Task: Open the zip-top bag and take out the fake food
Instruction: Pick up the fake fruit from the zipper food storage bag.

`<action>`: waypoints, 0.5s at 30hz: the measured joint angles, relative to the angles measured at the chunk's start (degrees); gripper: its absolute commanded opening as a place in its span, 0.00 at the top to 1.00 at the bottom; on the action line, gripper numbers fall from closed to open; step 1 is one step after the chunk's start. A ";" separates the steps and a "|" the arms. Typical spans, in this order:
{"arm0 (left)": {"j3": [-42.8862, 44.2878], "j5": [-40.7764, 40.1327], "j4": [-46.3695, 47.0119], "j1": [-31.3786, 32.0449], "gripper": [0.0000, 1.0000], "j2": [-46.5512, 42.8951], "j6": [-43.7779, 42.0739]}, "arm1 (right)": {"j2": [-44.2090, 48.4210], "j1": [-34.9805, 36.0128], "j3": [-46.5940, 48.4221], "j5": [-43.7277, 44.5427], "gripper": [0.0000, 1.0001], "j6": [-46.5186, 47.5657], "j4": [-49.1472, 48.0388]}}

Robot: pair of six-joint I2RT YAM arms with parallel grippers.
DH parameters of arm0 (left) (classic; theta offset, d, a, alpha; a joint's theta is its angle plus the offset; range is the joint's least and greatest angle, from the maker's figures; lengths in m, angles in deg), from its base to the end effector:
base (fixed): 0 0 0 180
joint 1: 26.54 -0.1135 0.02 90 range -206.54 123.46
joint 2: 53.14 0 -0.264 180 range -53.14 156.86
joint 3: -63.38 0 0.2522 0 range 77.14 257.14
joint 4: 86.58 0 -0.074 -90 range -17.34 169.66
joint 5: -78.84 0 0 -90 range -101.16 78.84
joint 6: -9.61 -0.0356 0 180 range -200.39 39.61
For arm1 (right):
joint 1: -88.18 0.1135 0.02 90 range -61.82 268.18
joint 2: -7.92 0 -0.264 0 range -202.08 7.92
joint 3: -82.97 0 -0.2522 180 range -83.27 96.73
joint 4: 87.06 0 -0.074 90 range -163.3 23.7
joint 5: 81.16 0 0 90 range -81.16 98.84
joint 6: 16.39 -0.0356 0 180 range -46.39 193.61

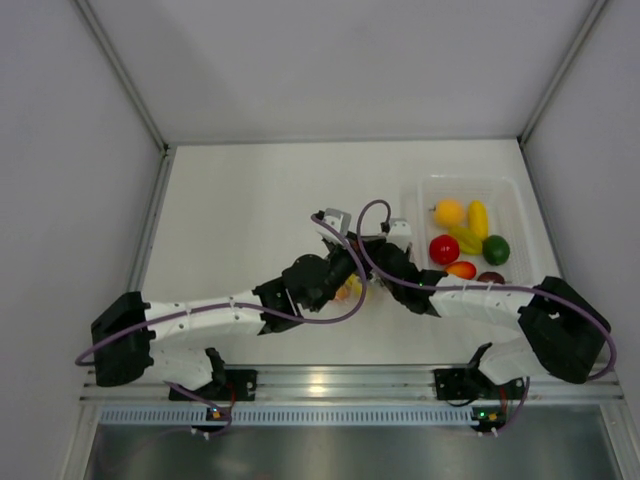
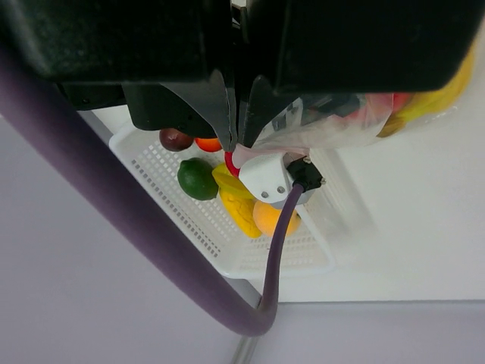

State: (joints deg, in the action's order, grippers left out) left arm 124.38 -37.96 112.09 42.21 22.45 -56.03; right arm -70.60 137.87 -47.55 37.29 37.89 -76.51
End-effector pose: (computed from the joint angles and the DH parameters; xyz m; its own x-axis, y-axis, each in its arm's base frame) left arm 0.1251 -0.2774 0.3132 -0.2524 -0.3667 -0.8954 0.6200 0.6492 -0.4406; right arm 0.1870 0.1942 0.1827 -0.5875 0.1010 -0.8029 -0.1108 0.9728 0.2034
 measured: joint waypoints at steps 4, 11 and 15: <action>0.00 -0.02 0.15 -0.28 1.00 -0.42 -0.83 | -1.66 -0.96 1.16 -1.22 0.24 1.01 -1.86; 0.00 0.02 0.28 -0.59 1.00 -0.42 -2.19 | -5.86 -3.17 2.64 -4.07 0.28 1.18 -6.01; 0.00 0.42 0.48 -0.59 1.00 -0.37 -2.34 | -7.50 -4.26 2.56 -5.68 0.32 0.59 -10.97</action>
State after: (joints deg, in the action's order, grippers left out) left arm 124.38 -37.55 112.57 41.62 22.08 -58.37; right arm -78.10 133.61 -44.99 31.61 38.48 -87.48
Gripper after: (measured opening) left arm 0.021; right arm 0.694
